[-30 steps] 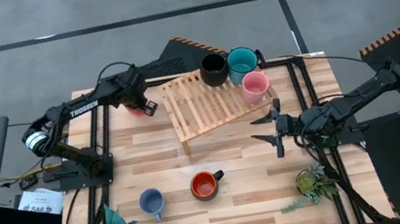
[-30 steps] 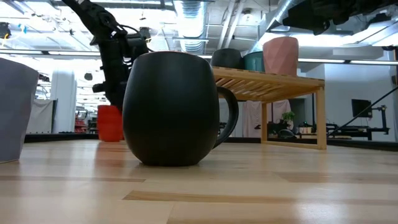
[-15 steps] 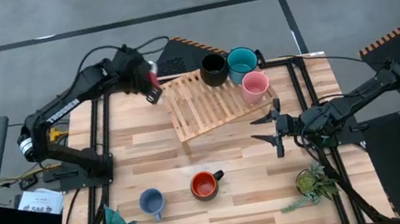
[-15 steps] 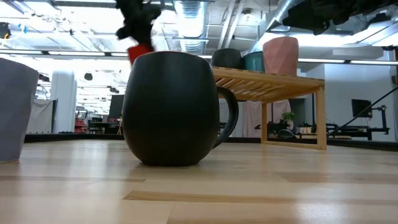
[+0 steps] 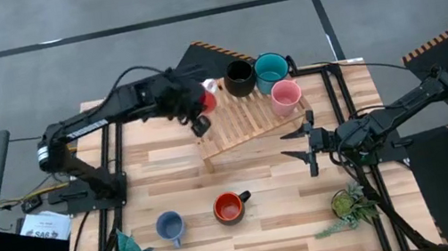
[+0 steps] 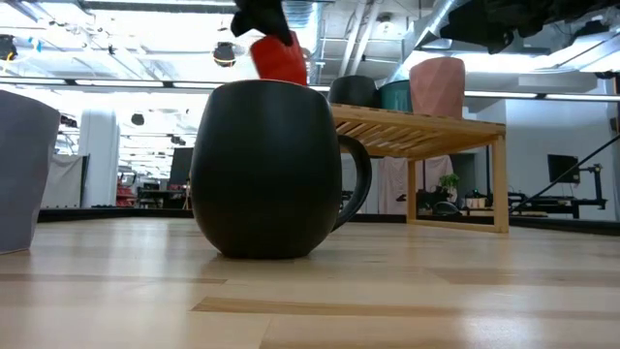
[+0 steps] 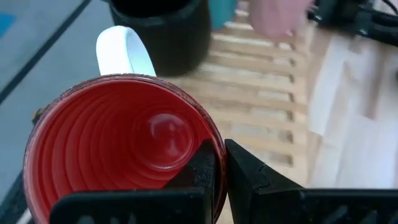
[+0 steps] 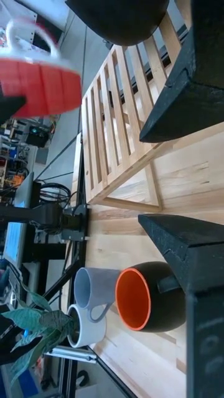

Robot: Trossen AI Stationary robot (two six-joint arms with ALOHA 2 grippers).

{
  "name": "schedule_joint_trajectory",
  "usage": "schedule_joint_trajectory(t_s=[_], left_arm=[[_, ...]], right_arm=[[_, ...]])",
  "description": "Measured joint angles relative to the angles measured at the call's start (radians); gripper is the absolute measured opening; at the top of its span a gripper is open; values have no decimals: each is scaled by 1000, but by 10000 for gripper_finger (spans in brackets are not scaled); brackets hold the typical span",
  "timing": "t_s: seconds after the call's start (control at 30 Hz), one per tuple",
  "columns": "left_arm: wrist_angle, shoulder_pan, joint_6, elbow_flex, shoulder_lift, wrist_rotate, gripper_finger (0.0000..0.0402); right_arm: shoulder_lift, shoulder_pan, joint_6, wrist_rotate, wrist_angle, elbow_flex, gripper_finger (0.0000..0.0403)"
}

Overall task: Place coffee mugs
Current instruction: Put the red mug on the shelf, then put the black and orange mug on the shelf

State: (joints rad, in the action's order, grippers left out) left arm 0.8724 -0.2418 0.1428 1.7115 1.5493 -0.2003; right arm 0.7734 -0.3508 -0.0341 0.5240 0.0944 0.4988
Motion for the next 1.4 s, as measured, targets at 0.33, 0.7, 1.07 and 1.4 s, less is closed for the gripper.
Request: schedule_joint_trajectory(t_s=[0.33, 0.7, 1.07, 1.4], left_arm=[[215, -43, -8, 269, 247, -58, 0], [192, -55, 0, 278, 297, -40, 7], [137, -60, -74, 274, 303, -54, 44], [109, -79, -98, 274, 303, -57, 81]], right_arm=[[0, 0, 0, 0, -12, 0, 223], [0, 0, 0, -1, -12, 0, 223], [0, 0, 0, -1, -12, 0, 223], [0, 0, 0, -1, -12, 0, 223]])
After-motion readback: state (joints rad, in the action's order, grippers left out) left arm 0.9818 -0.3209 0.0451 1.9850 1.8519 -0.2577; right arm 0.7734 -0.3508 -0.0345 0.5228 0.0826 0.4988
